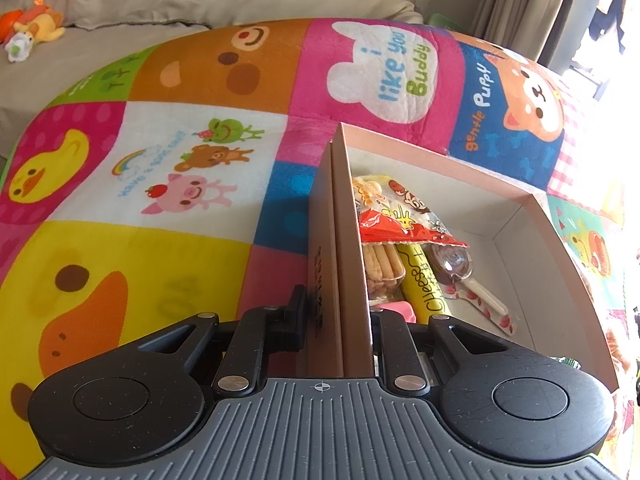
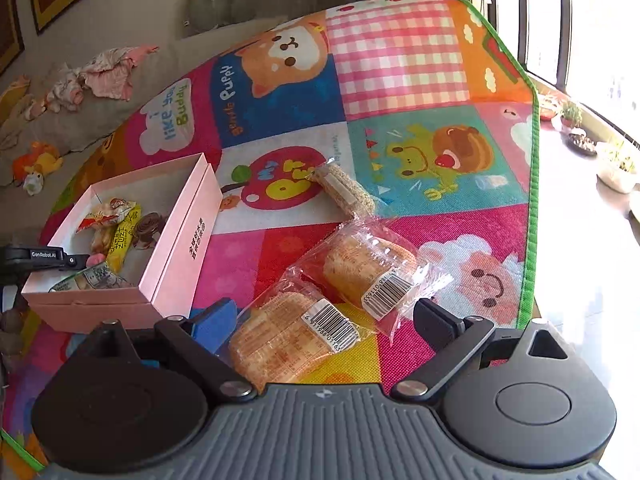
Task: Organize objects
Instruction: 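Move the right gripper over the wrapped bread buns toward the grain-stick bag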
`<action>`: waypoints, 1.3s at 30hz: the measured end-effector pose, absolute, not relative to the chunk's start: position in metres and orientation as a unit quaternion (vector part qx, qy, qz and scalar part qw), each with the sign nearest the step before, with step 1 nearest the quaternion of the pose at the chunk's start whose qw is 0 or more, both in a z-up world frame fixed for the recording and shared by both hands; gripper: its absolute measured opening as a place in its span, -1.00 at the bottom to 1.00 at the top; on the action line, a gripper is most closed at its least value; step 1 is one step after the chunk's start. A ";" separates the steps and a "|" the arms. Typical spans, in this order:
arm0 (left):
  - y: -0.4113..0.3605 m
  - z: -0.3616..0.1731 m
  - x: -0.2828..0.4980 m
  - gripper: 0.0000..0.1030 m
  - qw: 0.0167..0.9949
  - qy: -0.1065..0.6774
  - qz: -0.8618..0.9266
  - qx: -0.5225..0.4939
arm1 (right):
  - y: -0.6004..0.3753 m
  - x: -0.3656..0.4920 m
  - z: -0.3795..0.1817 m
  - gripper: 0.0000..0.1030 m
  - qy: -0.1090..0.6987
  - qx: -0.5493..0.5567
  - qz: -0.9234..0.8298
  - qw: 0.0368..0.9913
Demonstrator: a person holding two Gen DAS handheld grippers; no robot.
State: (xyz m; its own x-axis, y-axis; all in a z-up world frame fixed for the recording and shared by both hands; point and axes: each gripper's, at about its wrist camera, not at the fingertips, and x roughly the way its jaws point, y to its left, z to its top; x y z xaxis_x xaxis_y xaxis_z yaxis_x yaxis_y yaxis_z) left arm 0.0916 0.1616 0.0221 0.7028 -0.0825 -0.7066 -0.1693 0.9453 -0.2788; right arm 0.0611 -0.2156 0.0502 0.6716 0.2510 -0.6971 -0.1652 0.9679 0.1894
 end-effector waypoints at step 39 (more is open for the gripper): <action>0.163 0.022 0.091 -0.61 0.907 0.387 0.021 -0.164 | -0.194 0.081 0.062 0.85 0.347 -0.054 0.110 0.930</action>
